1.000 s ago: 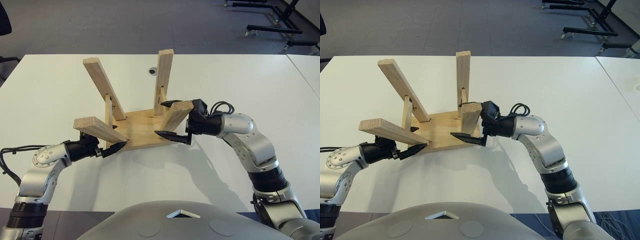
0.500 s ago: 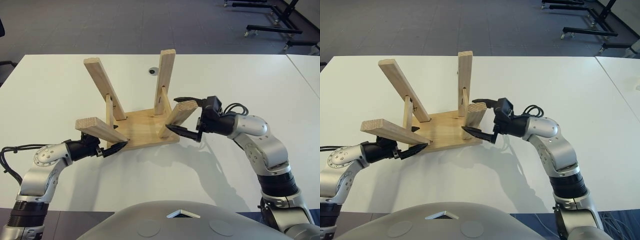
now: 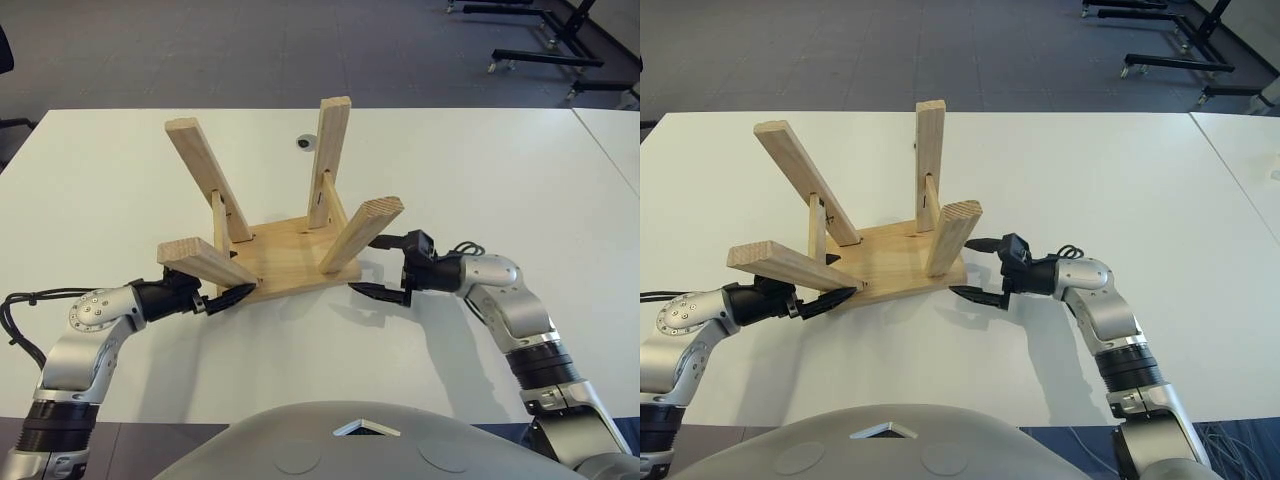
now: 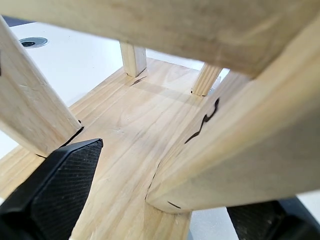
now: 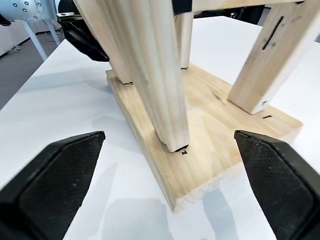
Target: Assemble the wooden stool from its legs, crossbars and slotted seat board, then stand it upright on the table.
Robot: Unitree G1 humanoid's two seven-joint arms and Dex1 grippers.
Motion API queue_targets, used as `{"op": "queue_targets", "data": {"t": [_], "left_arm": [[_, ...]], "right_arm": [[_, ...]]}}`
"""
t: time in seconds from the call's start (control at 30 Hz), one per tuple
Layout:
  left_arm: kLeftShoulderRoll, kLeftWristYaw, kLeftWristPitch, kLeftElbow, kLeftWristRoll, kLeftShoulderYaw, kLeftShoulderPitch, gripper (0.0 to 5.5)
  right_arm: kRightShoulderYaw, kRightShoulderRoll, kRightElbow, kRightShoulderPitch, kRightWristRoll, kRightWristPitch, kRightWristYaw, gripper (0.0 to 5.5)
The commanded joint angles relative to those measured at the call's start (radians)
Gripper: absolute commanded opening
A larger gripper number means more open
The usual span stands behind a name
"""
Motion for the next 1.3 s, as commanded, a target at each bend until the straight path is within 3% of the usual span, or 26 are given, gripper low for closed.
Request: {"op": "queue_targets", "data": {"t": [0.03, 0.2, 0.7, 0.8, 1.03, 1.23, 1.3], "left_arm": [[0.018, -0.012, -0.001, -0.001, 0.022, -0.017, -0.004, 3.91], [0.036, -0.026, -0.006, 0.006, 0.065, -0.056, 0.012, 3.67], [0.033, -0.032, -0.050, 0.037, 0.080, -0.065, -0.003, 1.47], [0.029, -0.048, -0.078, 0.062, 0.082, -0.065, -0.014, 1.44], [0.040, -0.101, -0.039, 0.021, 0.029, -0.056, -0.007, 1.41], [0.199, -0.249, 0.233, -0.245, -0.189, -0.052, 0.099, 1.41], [0.257, -0.282, 0.329, -0.358, -0.275, -0.059, 0.170, 1.41]], "right_arm": [[0.021, 0.013, 0.030, -0.017, -0.037, -0.051, 0.015, 4.77], [0.039, 0.031, 0.036, -0.039, -0.050, -0.069, 0.022, 4.74], [0.062, 0.042, -0.078, -0.046, -0.035, 0.014, -0.012, 2.14], [0.056, 0.042, -0.104, -0.052, -0.015, 0.045, -0.014, 1.59], [0.056, 0.003, -0.172, -0.041, 0.021, 0.135, 0.033, 1.37], [-0.010, -0.162, -0.404, 0.134, 0.200, 0.375, 0.094, 1.16], [-0.047, -0.236, -0.370, 0.211, 0.251, 0.388, 0.184, 1.15]]}}
